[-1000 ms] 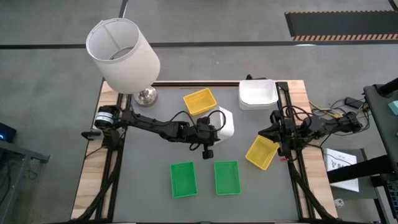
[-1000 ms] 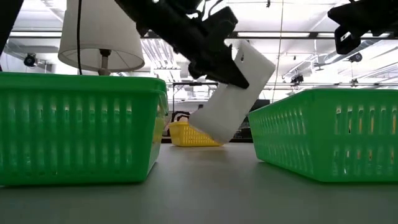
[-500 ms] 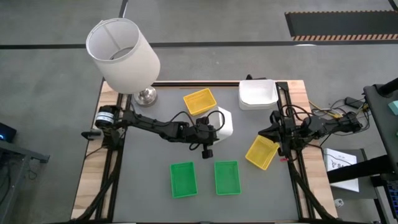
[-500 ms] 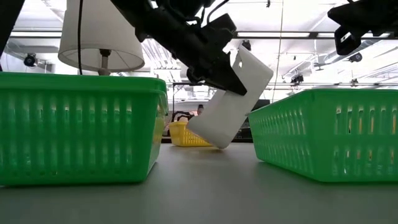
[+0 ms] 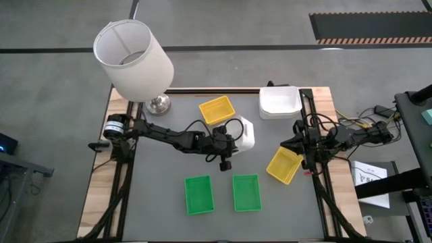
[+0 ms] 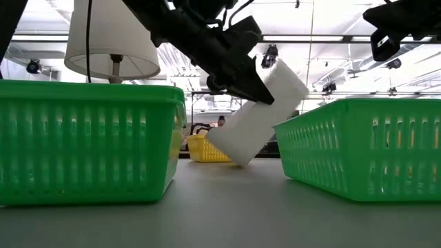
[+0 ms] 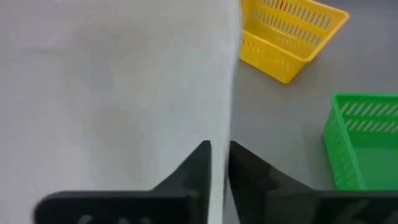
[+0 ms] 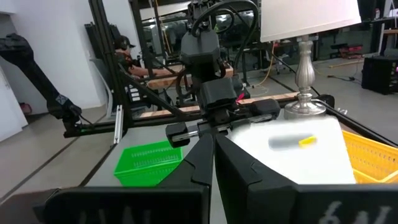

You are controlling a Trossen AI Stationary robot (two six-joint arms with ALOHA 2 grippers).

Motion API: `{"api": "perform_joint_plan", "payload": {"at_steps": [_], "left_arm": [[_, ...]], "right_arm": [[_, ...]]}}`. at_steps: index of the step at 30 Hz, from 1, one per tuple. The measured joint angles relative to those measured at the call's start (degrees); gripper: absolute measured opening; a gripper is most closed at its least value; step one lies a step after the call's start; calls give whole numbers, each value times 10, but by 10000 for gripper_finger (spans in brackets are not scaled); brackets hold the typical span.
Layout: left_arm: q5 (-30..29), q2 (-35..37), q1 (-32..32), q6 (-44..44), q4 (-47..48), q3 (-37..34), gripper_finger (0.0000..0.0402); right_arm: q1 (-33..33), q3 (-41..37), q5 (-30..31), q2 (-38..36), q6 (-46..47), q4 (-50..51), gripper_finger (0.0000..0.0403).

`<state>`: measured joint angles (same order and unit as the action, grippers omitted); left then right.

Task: Stack baskets by color
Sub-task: Stack the bottom white bin on the top white bin

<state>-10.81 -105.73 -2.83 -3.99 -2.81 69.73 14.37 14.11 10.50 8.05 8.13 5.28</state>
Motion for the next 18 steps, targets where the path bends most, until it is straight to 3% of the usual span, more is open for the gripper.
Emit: {"api": "perform_joint_plan", "payload": {"at_steps": [9, 15, 18], "left_arm": [[-2, 0, 1, -17, 2, 0, 126], [5, 17, -9, -14, 9, 0, 148], [59, 46, -35, 52, -20, -3, 145]], "right_arm": [[0, 0, 0, 1, 23, 4, 9], [0, 0, 22, 45, 68, -2, 9], [0, 0, 48, 103, 81, -8, 9]]}}
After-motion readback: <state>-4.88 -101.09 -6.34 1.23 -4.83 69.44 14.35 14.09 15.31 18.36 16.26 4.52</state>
